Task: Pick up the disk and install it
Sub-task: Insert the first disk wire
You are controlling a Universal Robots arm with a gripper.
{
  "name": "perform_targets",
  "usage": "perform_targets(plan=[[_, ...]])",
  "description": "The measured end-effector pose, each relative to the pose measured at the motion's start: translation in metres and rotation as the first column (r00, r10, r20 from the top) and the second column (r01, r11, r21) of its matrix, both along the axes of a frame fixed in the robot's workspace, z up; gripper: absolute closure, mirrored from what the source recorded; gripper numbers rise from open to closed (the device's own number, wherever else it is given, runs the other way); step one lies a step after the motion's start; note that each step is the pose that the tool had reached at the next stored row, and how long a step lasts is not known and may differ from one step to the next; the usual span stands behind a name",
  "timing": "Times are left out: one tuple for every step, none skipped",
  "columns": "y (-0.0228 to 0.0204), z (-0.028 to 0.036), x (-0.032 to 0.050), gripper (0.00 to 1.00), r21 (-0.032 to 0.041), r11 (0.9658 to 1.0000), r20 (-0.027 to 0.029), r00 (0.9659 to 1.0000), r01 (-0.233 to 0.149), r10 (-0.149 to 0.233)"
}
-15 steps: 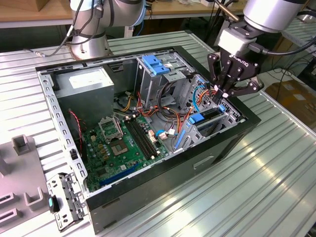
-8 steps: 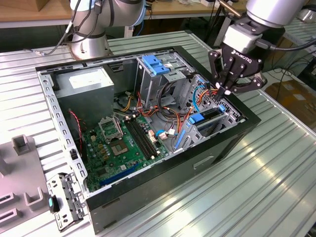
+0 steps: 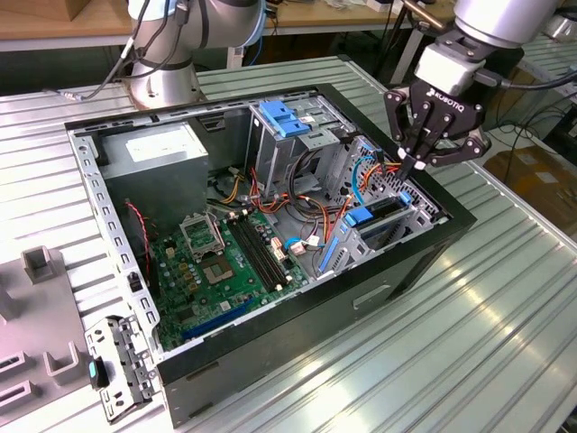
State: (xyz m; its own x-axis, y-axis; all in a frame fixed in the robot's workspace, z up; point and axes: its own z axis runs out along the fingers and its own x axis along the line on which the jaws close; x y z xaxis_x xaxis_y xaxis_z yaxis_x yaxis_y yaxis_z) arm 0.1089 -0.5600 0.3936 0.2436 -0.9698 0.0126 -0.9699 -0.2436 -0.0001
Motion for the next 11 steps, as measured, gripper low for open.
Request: perform_targets(plan=[[0.0004,0.0000,0.0017,0.89,-0.0001,1.0000,0.0000,1.0000,-0.002,0.002],[0.0012,0.0001,0.0053,0.89,-0.0001,1.0000,-0.0002,1.0000,-0.007,0.007],[0.0021,0.0000,0.0096,0.89,-0.0001,1.0000,-0.0003,1.0000,-0.009,0.009],[0.0028,0.0001,0.0128,0.89,-0.0001,1.0000,-0.0006,1.0000,-0.009,0.009],[0.0035,0.0001,0.0157,0.89,-0.0002,1.0000,-0.0008,1.0000,-0.010,0.010],[0.0047,0.0000,0.0205,0.89,0.0000,0.9999,-0.0010,0.9999,-0.012,0.012],[0.0054,0.0000,0.0233,0.89,0.0000,0.9999,-0.0010,0.9999,-0.014,0.014],[0.0060,0.0000,0.0259,0.89,0.0000,0.9999,-0.0011,0.9999,-0.015,0.015],[0.0067,0.0001,0.0295,0.89,-0.0003,0.9999,-0.0012,0.9999,-0.017,0.017],[0.0072,0.0001,0.0320,0.89,-0.0003,0.9998,-0.0012,0.9998,-0.018,0.018],[0.0079,0.0001,0.0356,0.89,-0.0002,0.9998,-0.0013,0.9998,-0.020,0.020]])
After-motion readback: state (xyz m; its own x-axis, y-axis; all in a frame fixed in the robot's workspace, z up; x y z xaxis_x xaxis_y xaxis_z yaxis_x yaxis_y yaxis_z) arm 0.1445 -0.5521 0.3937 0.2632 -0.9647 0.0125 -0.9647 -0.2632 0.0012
